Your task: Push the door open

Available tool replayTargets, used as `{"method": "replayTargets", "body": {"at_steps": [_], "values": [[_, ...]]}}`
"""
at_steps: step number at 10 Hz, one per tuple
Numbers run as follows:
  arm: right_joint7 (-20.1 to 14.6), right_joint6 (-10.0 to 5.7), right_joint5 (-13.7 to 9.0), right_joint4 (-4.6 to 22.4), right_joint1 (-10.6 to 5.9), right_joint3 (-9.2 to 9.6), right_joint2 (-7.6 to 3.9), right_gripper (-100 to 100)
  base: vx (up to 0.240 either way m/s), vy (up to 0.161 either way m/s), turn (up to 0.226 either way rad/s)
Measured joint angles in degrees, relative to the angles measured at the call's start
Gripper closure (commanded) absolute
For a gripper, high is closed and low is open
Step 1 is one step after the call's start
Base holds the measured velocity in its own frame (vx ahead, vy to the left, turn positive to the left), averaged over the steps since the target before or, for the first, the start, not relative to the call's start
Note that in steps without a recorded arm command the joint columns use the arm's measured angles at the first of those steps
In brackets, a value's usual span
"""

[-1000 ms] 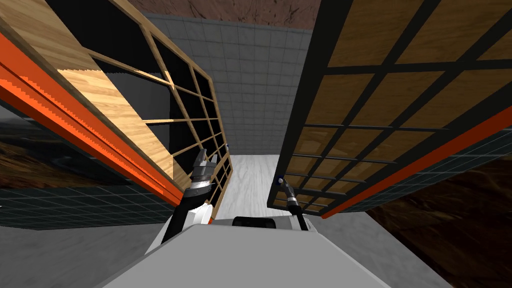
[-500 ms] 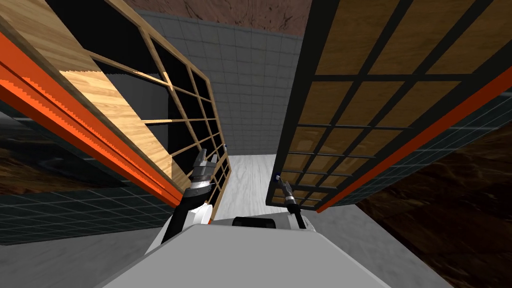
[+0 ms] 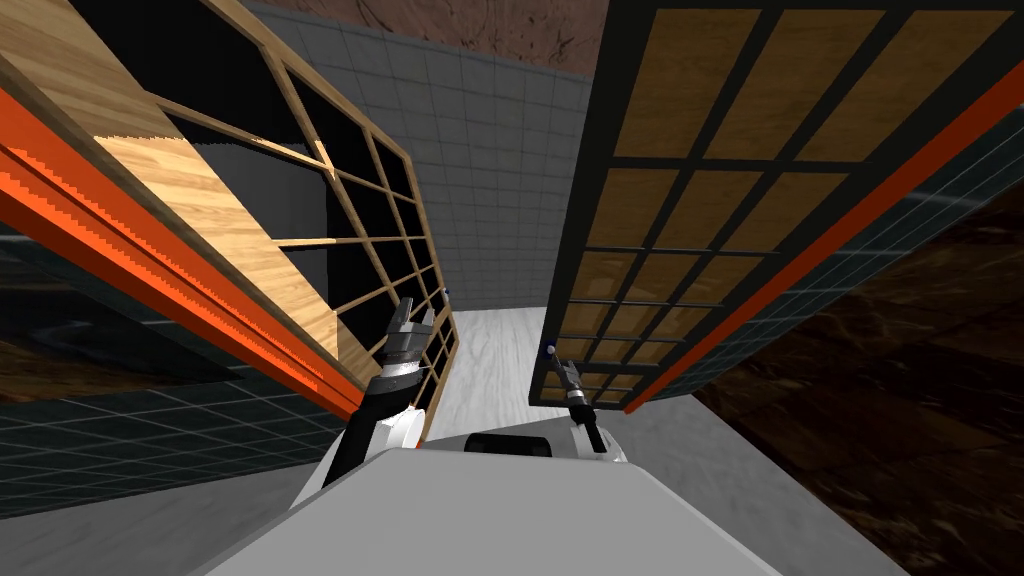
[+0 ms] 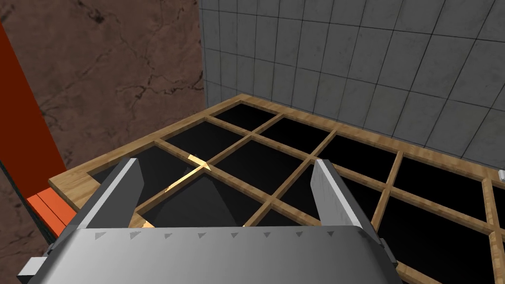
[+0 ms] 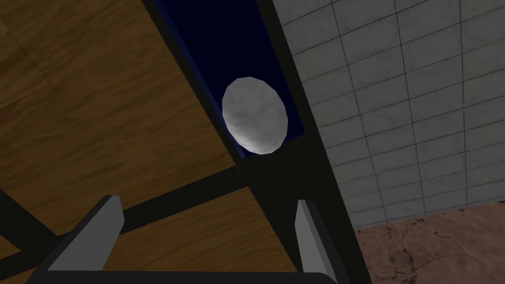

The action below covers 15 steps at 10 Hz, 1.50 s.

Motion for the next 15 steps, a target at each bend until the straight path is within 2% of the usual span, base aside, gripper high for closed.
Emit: {"method": "replayTargets", "body": {"at_steps": [4,7,9,15], "values": [[5.91,-0.29,1.57,2.05,-1.40,0.03,0.82,-100,-0.039,-0.001,-0.075],[9.70,0.58,2.58,1.65,-1.63,0.25,1.39,-100,-0.035,0.006,-0.068],[12.99,0.09,3.37,3.75,-2.95,0.10,2.01,-100,-0.046,-0.004,-0.084],[21.26,1.34,5.73,3.60,-3.62,0.55,4.15,-100,-0.043,-0.003,-0.083]]}}
